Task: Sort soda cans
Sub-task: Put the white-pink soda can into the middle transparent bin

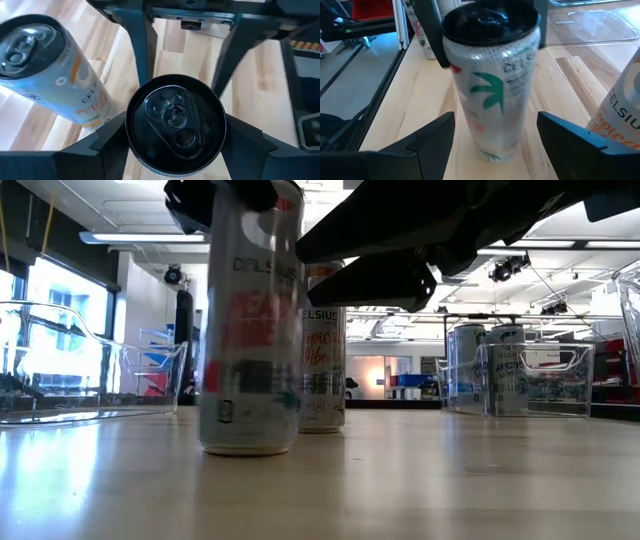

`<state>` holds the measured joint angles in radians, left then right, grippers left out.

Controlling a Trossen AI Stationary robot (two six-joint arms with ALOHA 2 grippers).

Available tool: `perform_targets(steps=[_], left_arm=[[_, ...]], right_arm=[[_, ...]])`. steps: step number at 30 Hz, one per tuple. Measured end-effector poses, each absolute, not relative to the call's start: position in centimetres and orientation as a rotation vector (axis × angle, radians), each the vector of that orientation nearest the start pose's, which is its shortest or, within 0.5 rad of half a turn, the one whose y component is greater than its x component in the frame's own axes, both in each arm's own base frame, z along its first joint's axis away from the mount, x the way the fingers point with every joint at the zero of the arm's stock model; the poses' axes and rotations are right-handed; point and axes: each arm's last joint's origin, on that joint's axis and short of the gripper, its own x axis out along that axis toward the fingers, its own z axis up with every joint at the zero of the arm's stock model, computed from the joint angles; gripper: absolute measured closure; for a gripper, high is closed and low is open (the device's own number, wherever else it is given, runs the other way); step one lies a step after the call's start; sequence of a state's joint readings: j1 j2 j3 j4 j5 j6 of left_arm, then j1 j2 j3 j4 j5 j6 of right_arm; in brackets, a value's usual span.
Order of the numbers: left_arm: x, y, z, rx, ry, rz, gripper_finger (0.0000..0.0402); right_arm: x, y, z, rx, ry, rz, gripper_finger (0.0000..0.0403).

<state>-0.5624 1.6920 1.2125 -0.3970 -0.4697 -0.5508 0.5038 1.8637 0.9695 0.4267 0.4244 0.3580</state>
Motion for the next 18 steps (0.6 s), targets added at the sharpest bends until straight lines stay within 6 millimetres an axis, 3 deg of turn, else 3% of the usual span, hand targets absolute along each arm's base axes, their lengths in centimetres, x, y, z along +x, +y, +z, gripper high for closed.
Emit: perform_targets(steps=[3, 10, 14, 18], left_arm=[[30.2, -17.9, 24.7, -0.094, 0.762, 0.095, 0.0158], [26.4, -17.3, 30.8, -0.089, 0.829, 0.138, 0.0158], [23.1, -15.3, 33.7, -0.062, 0.857, 0.302, 0.0158], [20.3, -11.7, 35.0, -0.052, 0.898, 0.487, 0.0158]], right_arm=[[33.9, 17.3, 16.0, 0.144, 0.425, 0.002, 0.0126], [33.9, 17.4, 16.0, 0.143, 0.426, 0.005, 0.0126], [33.9, 17.4, 16.0, 0.143, 0.426, 0.005, 0.0126], [33.9, 17.3, 16.0, 0.134, 0.426, 0.006, 0.0126]])
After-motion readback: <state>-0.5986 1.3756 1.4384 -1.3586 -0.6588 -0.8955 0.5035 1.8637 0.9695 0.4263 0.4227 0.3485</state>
